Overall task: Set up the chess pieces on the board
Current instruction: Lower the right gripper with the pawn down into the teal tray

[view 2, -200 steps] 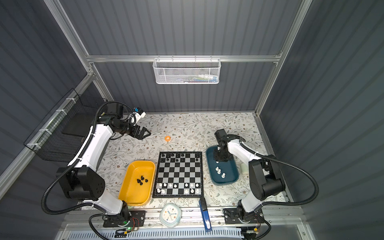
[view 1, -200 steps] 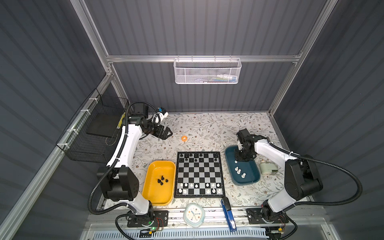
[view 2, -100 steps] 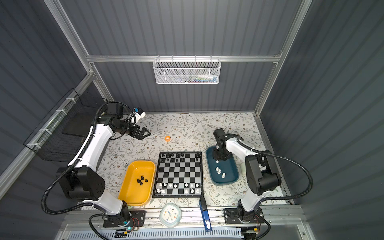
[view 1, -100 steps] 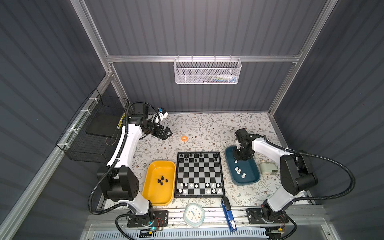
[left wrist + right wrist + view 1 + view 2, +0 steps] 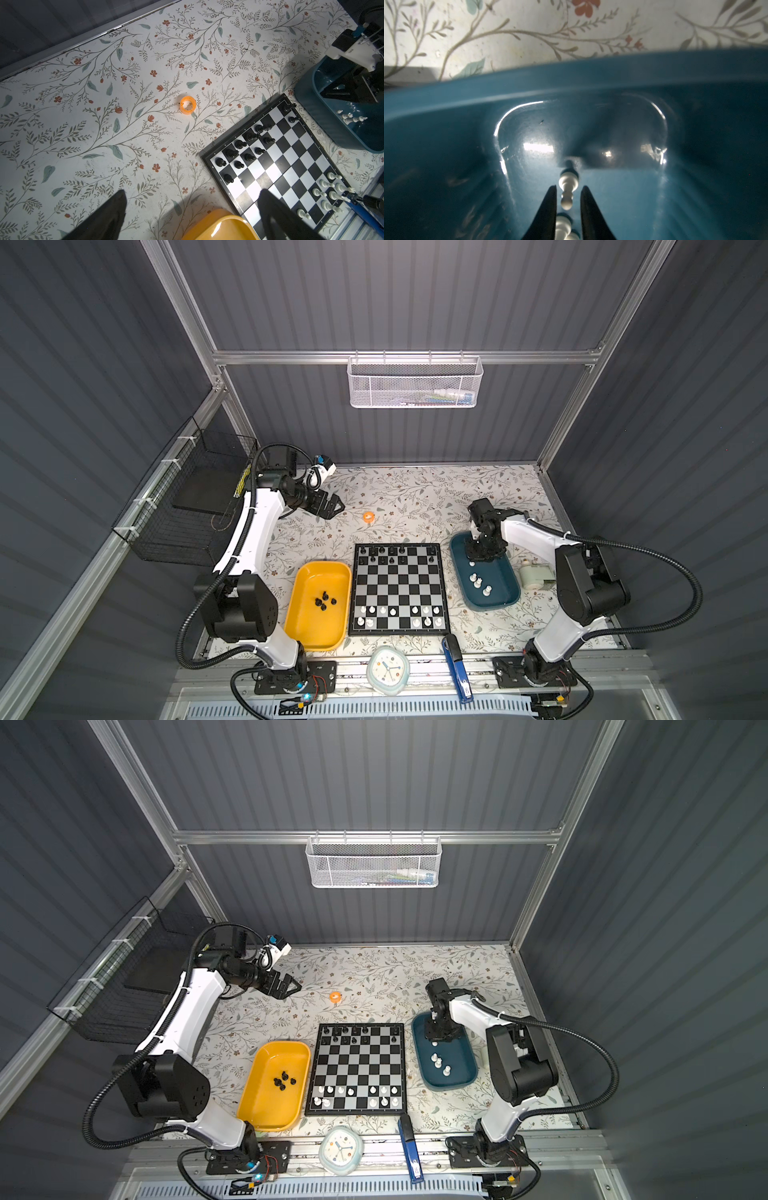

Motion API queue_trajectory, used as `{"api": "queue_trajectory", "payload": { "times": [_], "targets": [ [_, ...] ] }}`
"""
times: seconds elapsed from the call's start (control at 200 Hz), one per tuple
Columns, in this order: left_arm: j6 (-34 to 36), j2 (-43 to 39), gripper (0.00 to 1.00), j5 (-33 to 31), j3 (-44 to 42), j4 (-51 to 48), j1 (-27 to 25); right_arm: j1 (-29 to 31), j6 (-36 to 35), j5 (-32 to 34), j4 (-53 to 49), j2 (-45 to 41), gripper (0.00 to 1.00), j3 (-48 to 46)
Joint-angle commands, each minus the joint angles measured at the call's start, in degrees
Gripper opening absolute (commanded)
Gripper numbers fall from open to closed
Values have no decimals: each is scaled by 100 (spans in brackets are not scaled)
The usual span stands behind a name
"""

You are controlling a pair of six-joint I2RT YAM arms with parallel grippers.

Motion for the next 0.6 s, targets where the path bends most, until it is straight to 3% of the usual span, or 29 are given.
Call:
{"api": "queue_trajectory", "payload": {
  "times": [0.0,0.595],
  "targets": [
    [90,-10,100,-10,-18,-31,-29,-16,-62,-20,-36,88,23,27],
    [86,-18,99,-56,-80,-4,-29,-16,-94,-45,-32,193,22,4]
  ]
}}
